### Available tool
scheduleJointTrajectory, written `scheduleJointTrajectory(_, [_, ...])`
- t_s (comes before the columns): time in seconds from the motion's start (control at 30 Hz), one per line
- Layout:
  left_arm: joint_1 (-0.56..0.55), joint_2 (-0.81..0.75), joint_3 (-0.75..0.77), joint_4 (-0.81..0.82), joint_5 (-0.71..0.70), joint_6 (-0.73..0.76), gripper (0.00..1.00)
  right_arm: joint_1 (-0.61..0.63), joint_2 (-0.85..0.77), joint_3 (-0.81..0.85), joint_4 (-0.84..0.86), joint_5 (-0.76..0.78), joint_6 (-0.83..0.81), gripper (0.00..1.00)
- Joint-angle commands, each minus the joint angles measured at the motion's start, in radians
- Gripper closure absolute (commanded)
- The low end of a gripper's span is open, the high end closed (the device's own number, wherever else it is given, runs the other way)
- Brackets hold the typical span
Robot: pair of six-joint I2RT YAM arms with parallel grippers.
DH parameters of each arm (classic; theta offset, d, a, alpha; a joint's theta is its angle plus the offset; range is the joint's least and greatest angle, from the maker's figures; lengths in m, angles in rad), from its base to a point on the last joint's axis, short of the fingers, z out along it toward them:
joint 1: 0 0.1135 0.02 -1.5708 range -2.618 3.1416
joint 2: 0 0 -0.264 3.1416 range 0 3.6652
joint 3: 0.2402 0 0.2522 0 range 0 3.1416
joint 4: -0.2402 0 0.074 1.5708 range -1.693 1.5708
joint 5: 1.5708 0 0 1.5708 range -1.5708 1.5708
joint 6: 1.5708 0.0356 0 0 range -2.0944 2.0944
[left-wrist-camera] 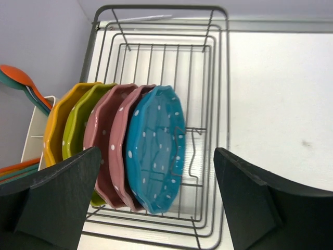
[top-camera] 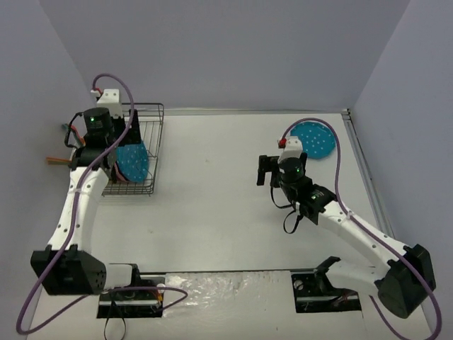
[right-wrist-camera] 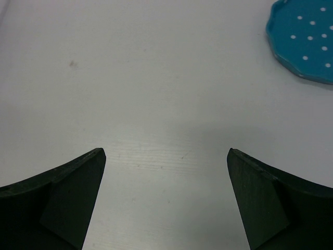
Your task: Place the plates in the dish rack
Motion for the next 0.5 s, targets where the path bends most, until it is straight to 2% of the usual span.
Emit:
scheduleJointTrajectory(0.0, [0.003,-0.153,-0.047,-0.002,0.094,-0.107,0.06,-0.257,0.135,0.126,0.036,-0.043,0.021,0.00])
scheduleJointTrajectory(0.07, [0.002,-0.219,-0.091,0.001,0.100,-0.130,0.03,-0.381,0.222,0.176,0.035,-0.059,0.050,0.00])
scheduleJointTrajectory(0.23, [0.002,-0.358,-0.242,0.017,0.089,-0.122,0.03,-0.543,0.410,0.298,0.033,-0.085,0.113,0.00])
scheduleJointTrajectory(0.47, [-0.006,-0.389,-0.320,0.038,0.082,-0.121,0.03,-0.671,0.683,0.493,-0.019,0.008,0.219,0.00])
